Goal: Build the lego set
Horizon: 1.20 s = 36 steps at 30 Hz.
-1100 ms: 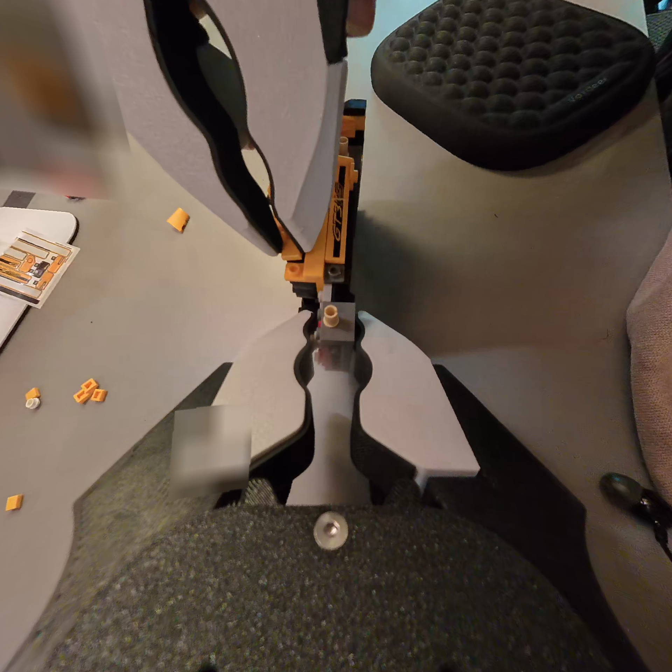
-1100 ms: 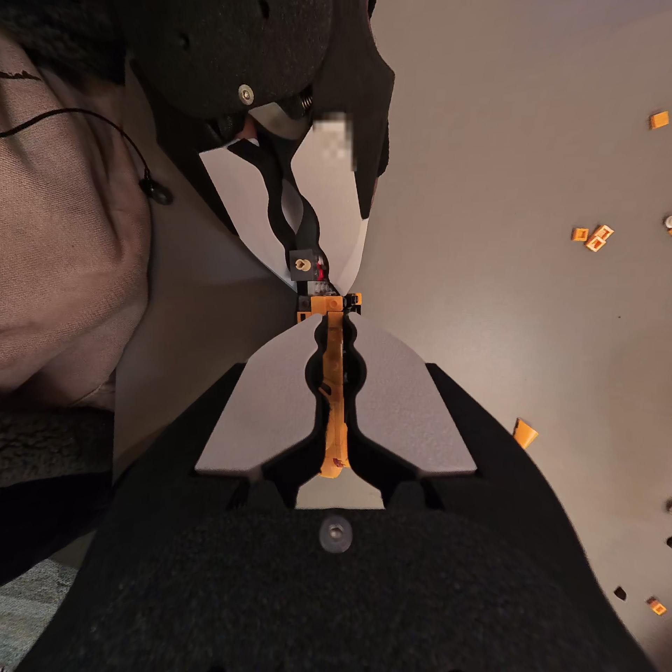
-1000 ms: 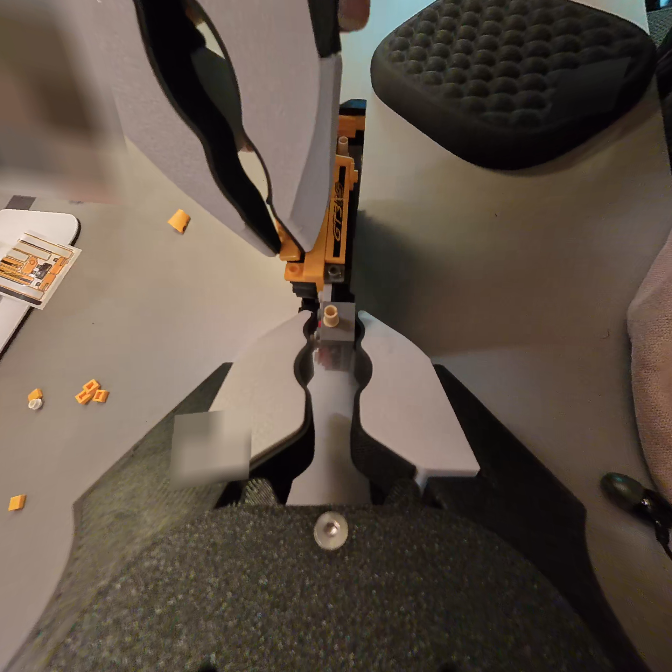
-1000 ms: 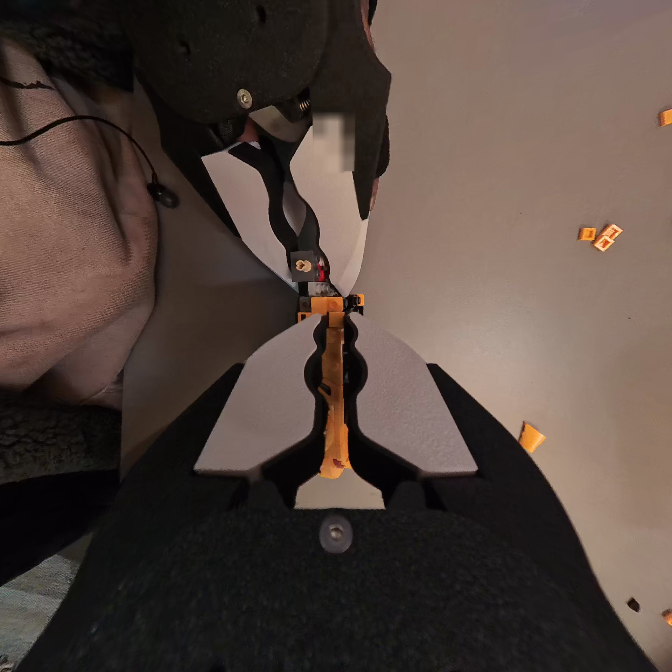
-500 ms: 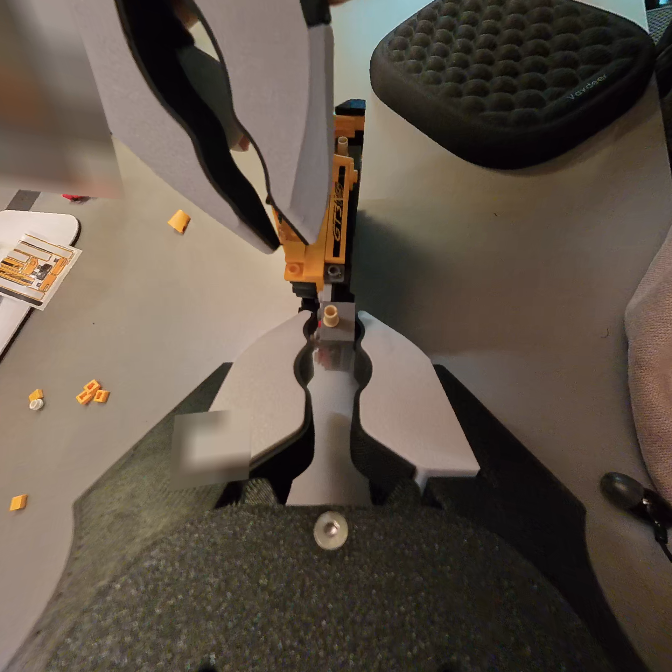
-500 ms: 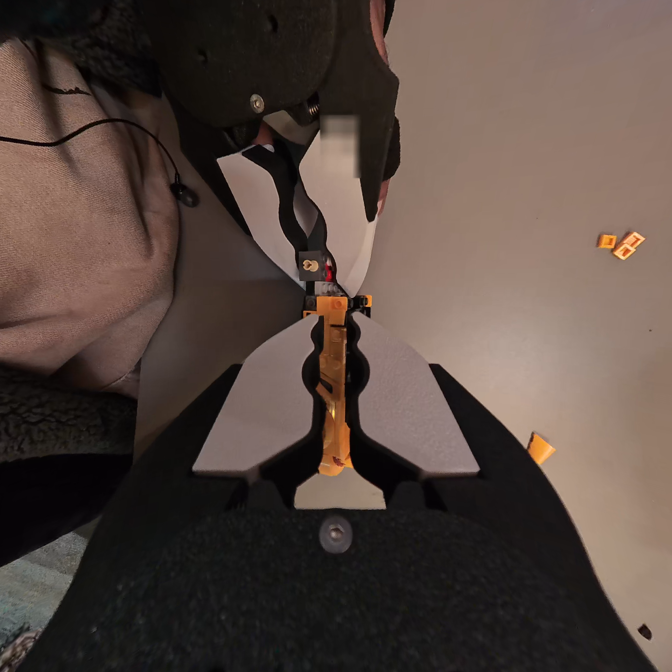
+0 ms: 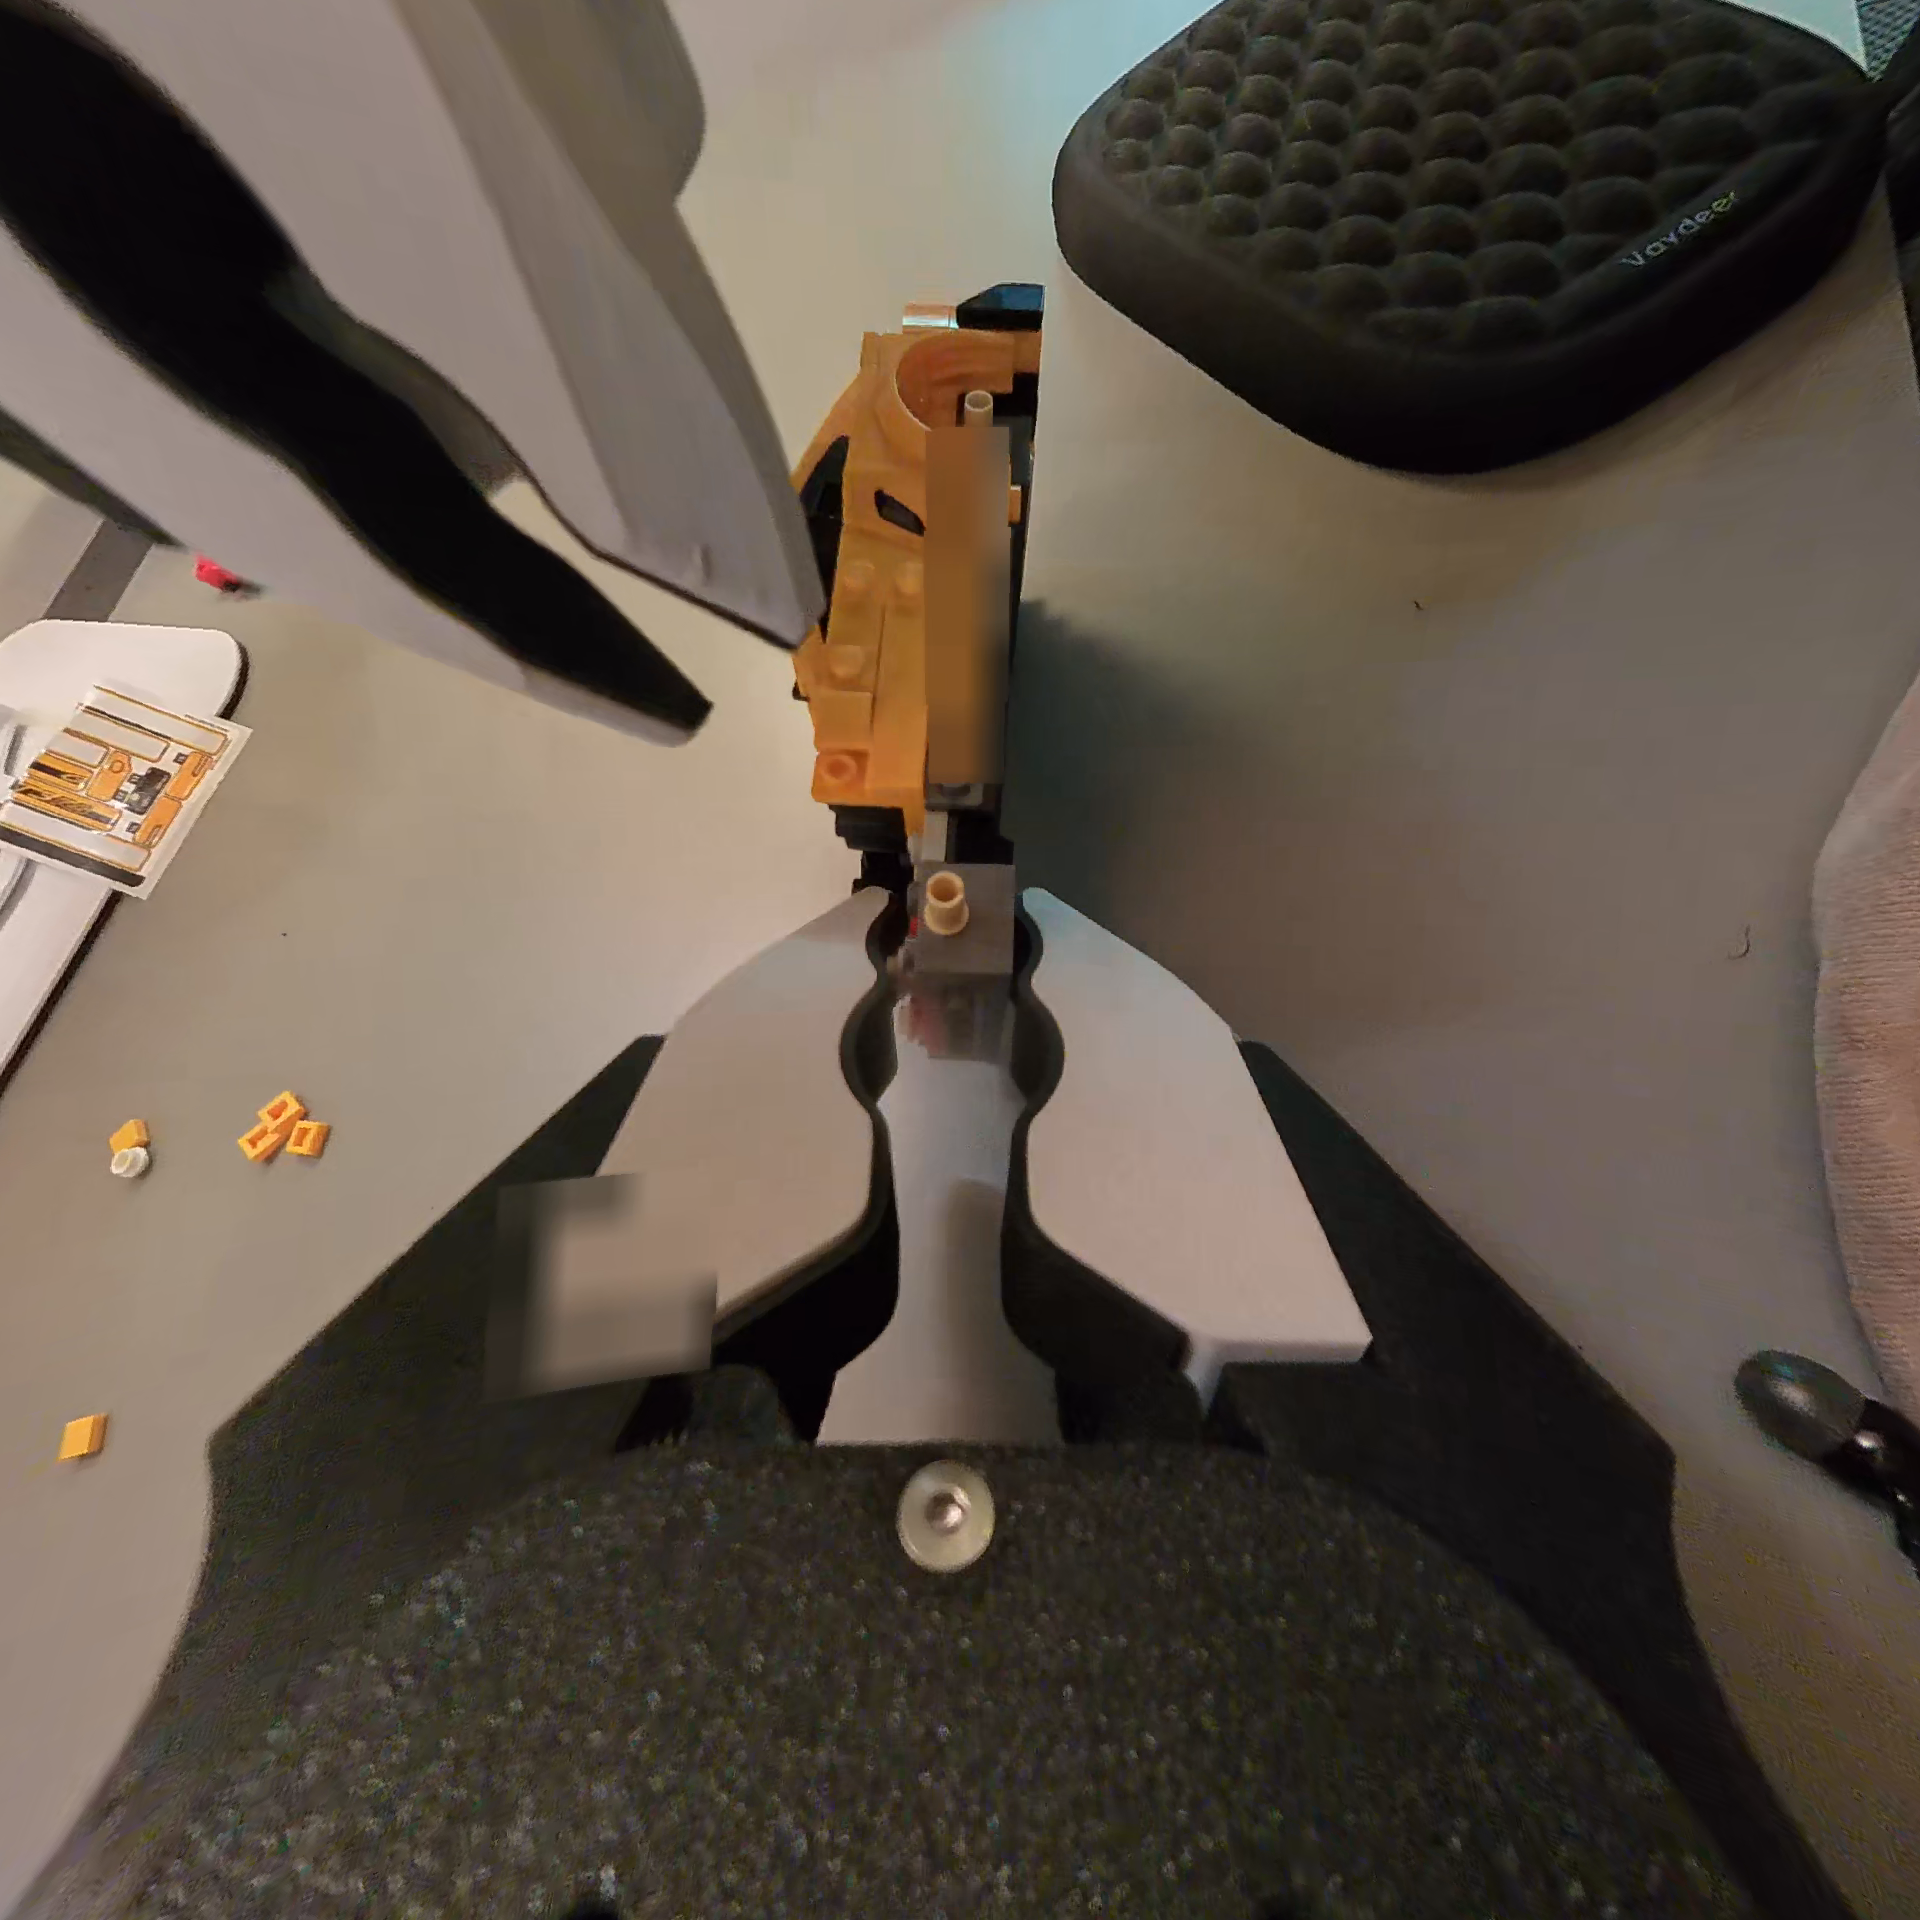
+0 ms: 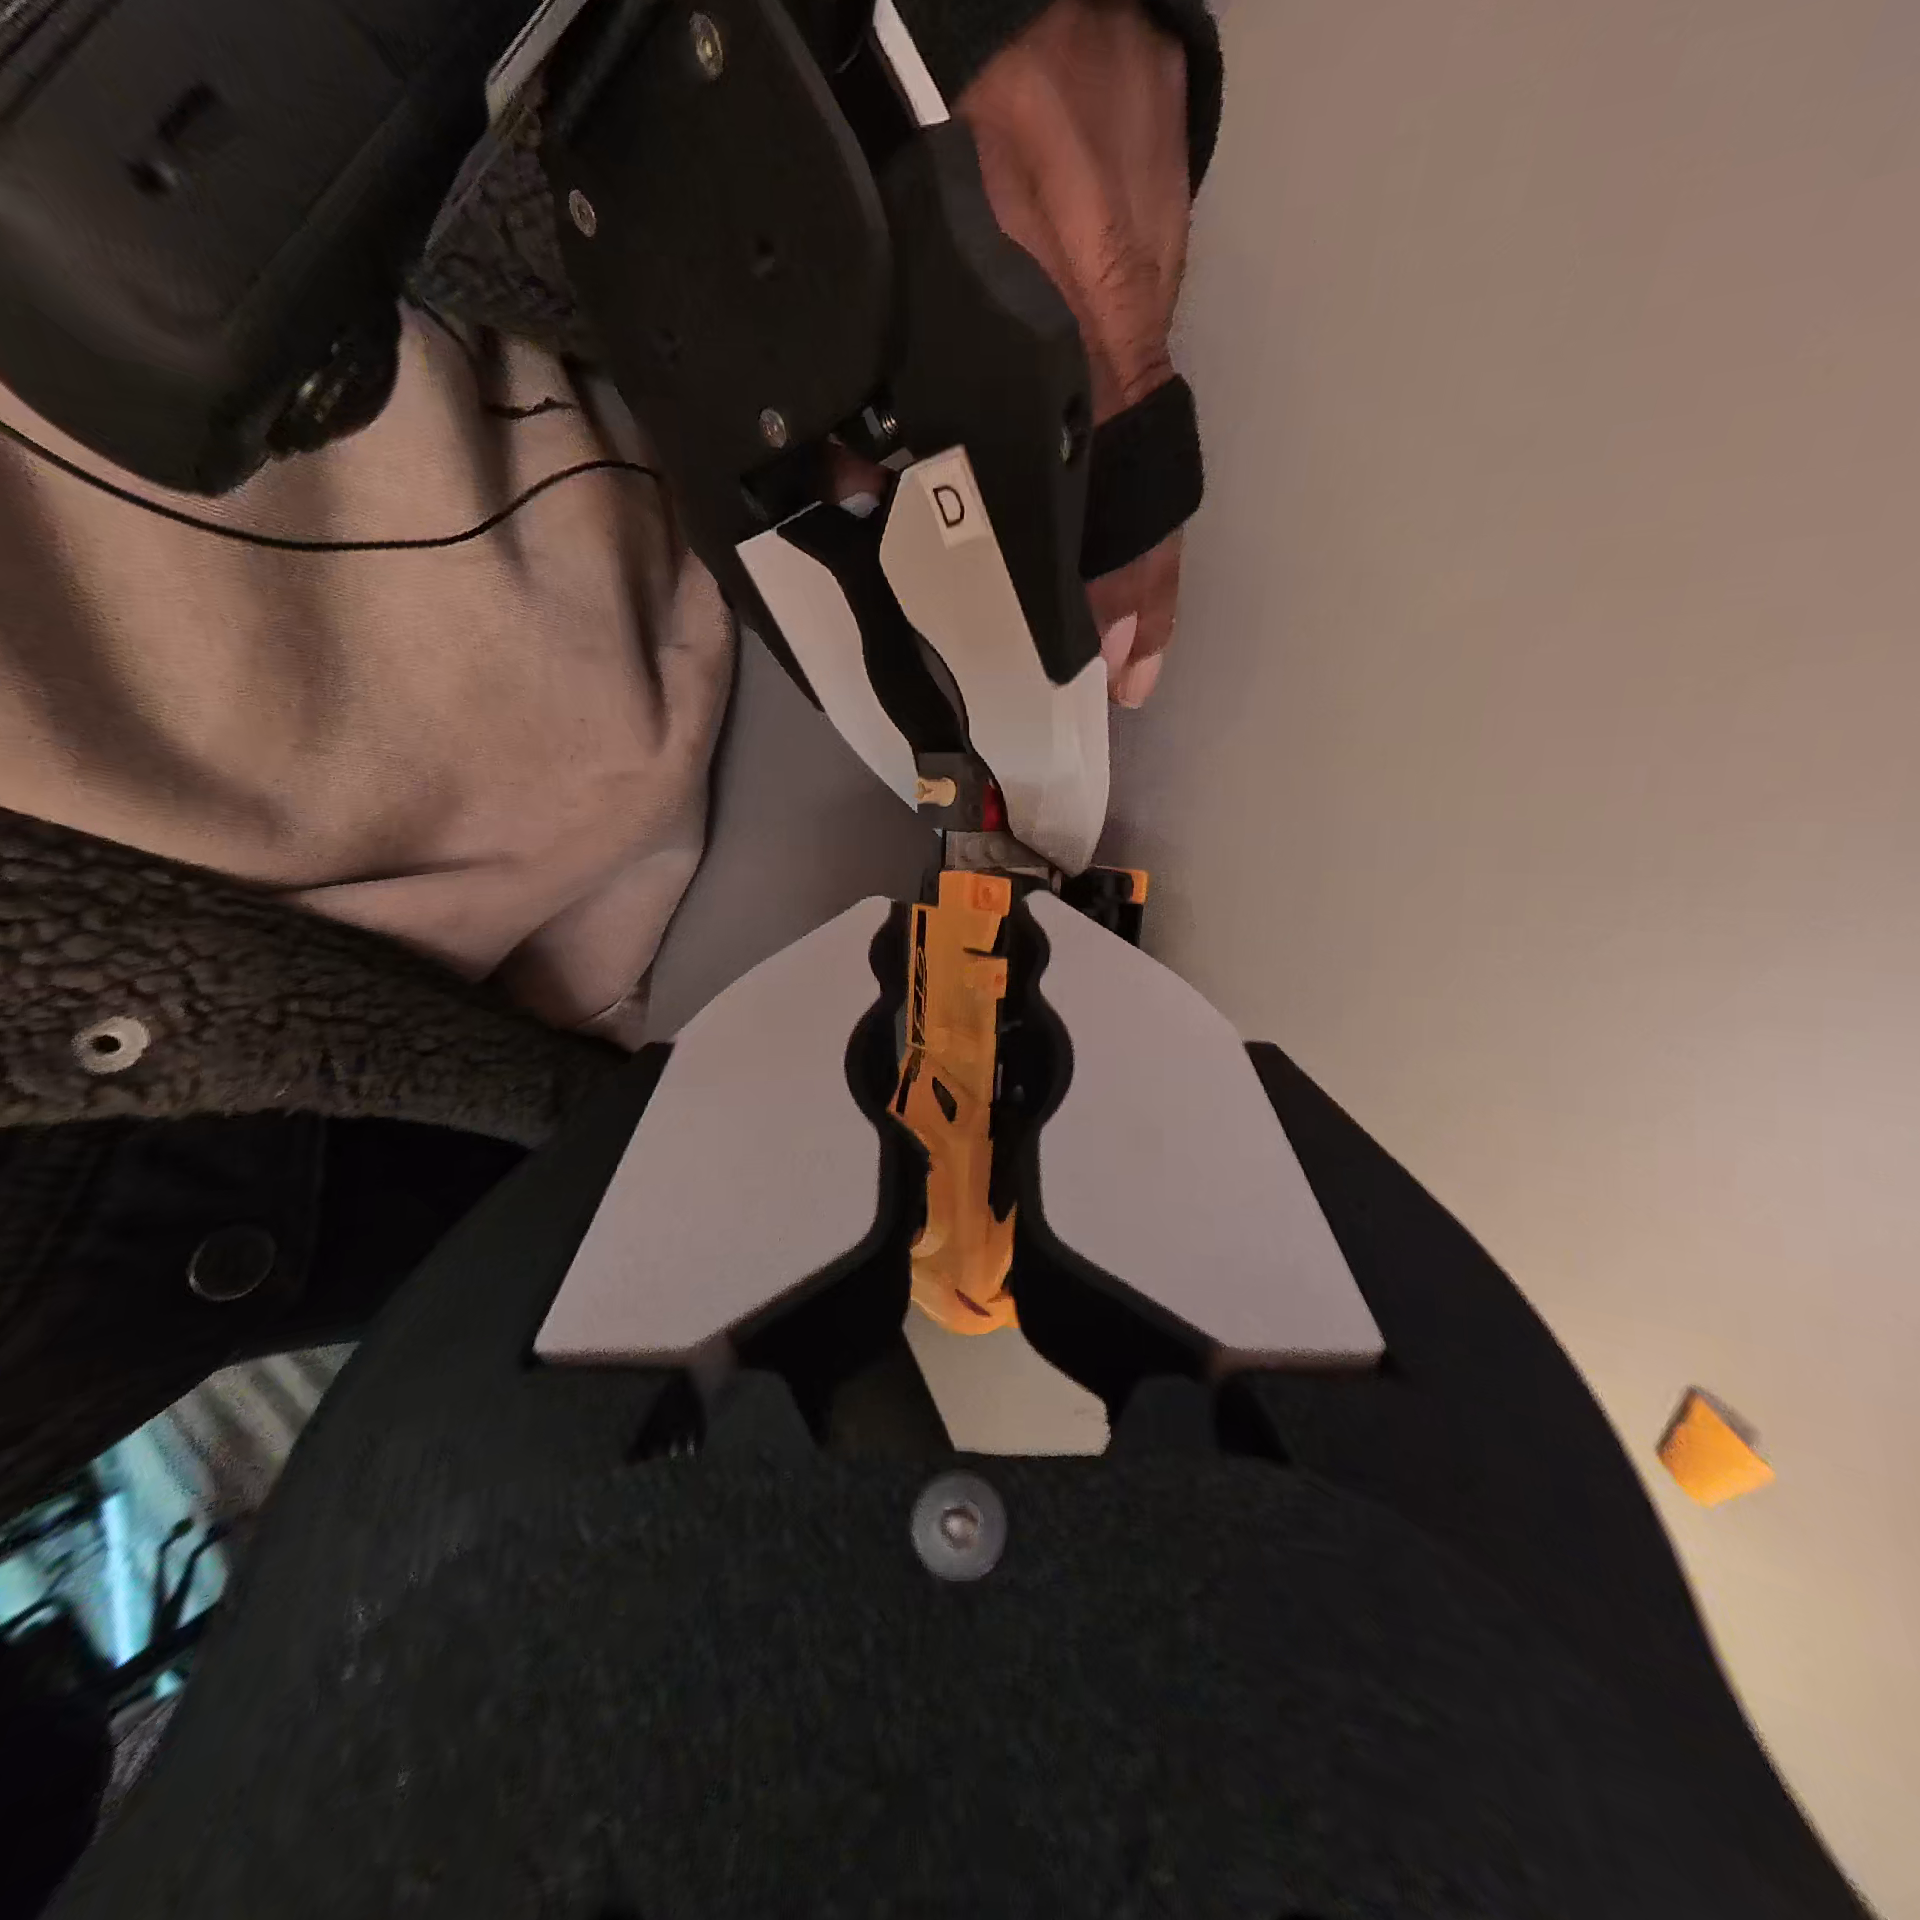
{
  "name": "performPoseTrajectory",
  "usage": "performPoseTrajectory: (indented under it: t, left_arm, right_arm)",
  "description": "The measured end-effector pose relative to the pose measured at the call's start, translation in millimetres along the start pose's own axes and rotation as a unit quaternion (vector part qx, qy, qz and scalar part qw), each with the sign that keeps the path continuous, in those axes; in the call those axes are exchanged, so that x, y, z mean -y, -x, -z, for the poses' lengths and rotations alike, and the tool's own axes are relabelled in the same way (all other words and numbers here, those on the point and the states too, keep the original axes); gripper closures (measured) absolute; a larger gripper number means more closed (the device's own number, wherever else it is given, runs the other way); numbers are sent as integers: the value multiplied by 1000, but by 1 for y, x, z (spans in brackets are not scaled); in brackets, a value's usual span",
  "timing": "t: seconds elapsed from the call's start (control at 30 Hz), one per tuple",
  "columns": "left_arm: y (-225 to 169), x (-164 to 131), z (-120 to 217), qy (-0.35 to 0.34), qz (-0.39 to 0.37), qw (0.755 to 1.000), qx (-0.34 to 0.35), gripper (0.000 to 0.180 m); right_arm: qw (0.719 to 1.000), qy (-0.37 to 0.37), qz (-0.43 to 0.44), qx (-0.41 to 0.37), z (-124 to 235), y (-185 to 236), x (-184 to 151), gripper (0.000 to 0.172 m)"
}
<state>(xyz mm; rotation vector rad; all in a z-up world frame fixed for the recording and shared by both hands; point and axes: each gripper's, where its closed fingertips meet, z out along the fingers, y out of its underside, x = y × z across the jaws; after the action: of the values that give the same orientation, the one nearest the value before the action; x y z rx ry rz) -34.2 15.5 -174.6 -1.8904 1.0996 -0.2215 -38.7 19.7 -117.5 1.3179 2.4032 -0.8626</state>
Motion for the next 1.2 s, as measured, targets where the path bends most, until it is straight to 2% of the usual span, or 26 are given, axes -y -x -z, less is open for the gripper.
performPoseTrajectory:
  t: [0.03,0.27,1.2]
  left_arm:
    - [0,0,0,0,0,1000,0,163]
    - [0,0,0,0,-1,1000,-1,163]
    - [-3,1,-1,5,-10,1000,1,163]
  right_arm:
    - [1000,3,-1,11,-1,-1,1,154]
    - [998,26,0,50,-3,-5,3,157]
    - [994,57,-27,90,-15,-5,-14,164]
